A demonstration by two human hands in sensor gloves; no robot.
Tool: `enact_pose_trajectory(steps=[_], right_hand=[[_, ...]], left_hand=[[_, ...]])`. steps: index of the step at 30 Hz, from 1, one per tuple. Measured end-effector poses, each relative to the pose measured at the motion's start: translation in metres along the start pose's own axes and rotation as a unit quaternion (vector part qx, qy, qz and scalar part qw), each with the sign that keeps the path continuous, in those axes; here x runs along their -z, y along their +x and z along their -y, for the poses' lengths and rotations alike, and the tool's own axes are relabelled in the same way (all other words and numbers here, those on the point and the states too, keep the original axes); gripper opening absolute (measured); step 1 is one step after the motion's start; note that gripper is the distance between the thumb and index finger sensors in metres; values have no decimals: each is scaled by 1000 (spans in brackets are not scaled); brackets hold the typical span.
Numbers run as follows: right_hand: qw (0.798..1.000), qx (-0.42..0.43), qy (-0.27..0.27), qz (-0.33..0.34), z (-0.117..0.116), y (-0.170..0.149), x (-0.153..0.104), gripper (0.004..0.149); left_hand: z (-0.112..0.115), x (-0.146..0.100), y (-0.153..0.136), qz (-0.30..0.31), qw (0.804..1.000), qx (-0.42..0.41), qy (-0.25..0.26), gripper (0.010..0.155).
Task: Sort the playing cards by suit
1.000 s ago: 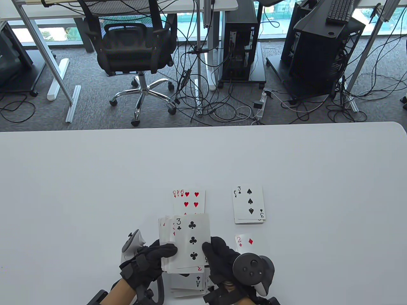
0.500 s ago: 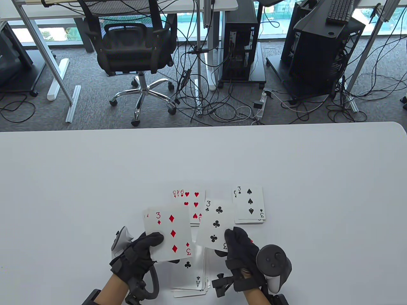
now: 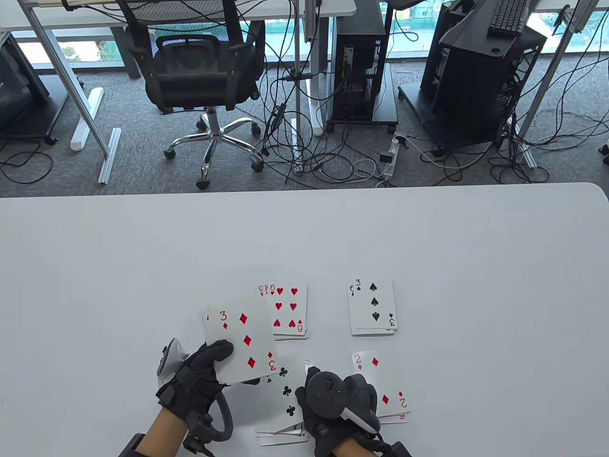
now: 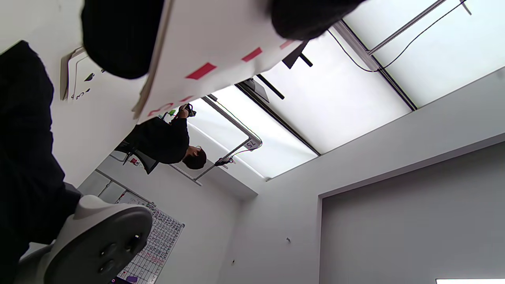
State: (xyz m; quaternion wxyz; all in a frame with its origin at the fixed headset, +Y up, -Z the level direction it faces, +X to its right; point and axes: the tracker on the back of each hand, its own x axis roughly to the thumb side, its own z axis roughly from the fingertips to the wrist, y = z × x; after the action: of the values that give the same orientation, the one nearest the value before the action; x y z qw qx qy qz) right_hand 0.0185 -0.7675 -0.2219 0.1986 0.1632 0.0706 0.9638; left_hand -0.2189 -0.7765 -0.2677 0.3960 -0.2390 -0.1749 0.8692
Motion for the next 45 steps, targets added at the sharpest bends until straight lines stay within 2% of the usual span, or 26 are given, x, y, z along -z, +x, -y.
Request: enact_pose_trajectory(steps=[10, 13, 18, 20, 23, 25, 27, 30, 32, 40, 45], right_hand=[[989, -136, 50, 14, -14, 17, 5, 60], [988, -142, 53, 12, -15, 17, 6, 61], [995, -86, 43, 5, -3, 9, 5, 62], [999, -49, 12, 10, 7, 5, 2, 61], [997, 13, -67, 23, 27, -3, -5, 61], [988, 67, -131, 40, 41, -10, -12, 60], [978, 108, -170, 51, 49, -15, -17, 60], [963, 167, -198, 70, 54, -19, -21, 61], [958, 189, -198, 82, 53, -17, -21, 63], [961, 187, -175, 101, 44, -9, -19, 75], [961, 193, -174, 95, 42, -7, -19, 68]], left_hand=[[1, 1, -2, -8, 1000, 0, -3, 54], [2, 1, -2, -11, 1000, -1, -4, 55], [2, 1, -3, -15, 1000, -1, -6, 54], [2, 1, -4, -15, 1000, 0, -7, 54], [3, 2, -5, -20, 1000, 2, -11, 54], [5, 2, -7, -25, 1000, 7, -15, 54], [7, 3, -10, -34, 999, 13, -20, 54], [11, 4, -15, -49, 998, 20, -27, 55], [15, 5, -18, -58, 997, 27, -32, 55], [31, 9, -30, -83, 993, 38, -76, 55], [35, 10, -33, -90, 992, 34, -86, 55]])
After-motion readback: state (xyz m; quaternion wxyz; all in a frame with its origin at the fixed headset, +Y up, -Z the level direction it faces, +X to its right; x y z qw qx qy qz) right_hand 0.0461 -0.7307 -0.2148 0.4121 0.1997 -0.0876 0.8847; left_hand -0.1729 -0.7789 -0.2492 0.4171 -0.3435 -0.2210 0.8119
